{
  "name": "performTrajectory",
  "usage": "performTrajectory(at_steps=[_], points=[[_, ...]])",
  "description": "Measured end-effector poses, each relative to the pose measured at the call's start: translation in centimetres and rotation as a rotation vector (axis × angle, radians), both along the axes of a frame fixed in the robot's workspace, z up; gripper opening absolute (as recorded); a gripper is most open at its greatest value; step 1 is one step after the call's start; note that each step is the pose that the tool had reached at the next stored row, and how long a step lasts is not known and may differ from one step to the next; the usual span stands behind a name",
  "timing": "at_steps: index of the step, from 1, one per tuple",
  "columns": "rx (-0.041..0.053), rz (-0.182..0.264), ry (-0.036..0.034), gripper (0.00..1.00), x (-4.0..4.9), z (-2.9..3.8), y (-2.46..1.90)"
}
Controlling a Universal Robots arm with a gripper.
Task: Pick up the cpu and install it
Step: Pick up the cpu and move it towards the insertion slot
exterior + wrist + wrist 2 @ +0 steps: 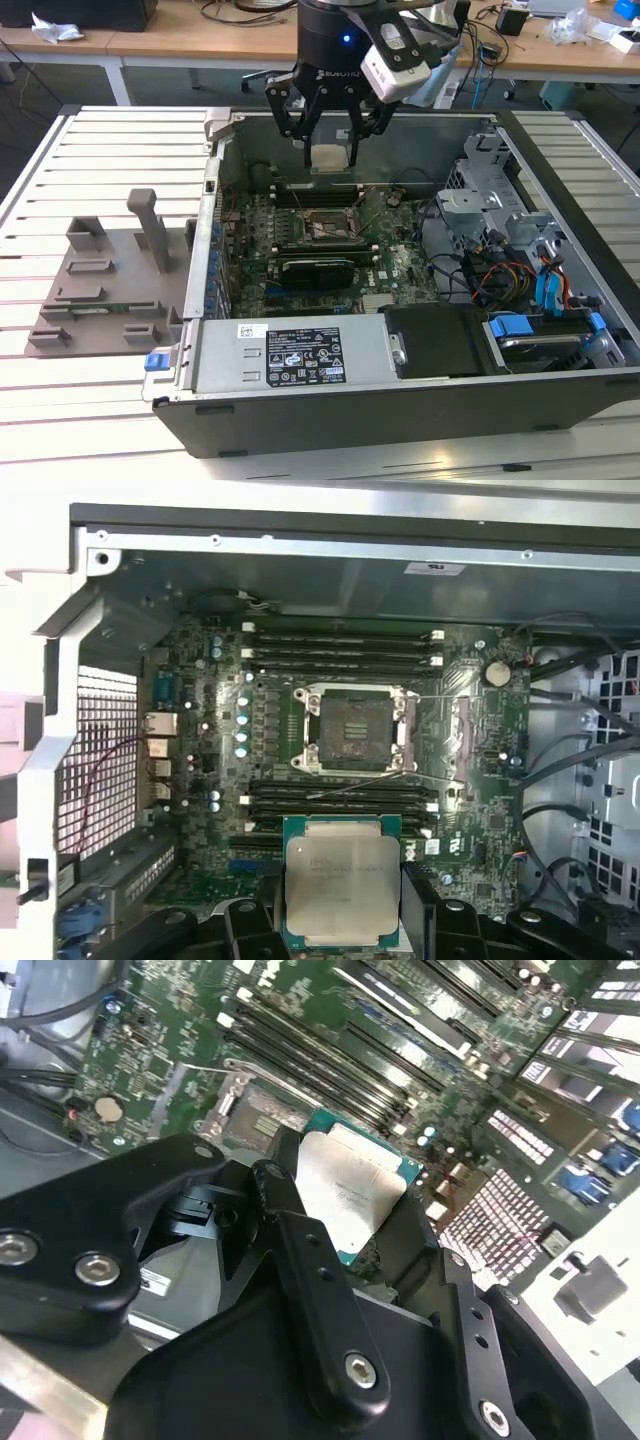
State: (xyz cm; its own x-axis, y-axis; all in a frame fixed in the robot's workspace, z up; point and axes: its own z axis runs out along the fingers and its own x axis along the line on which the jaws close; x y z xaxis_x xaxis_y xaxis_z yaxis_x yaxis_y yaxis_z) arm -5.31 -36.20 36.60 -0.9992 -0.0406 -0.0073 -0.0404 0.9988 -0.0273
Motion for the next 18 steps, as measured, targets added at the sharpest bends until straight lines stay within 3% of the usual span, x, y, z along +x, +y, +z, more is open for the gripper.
performTrajectory(at_steps=[10, 18], points=[[0.0001, 0.000, 0.0008, 0.55, 2.66, -0.46, 0.90], [0.0000, 0.002, 0.0011, 0.55, 2.87, -2.01, 1.78]])
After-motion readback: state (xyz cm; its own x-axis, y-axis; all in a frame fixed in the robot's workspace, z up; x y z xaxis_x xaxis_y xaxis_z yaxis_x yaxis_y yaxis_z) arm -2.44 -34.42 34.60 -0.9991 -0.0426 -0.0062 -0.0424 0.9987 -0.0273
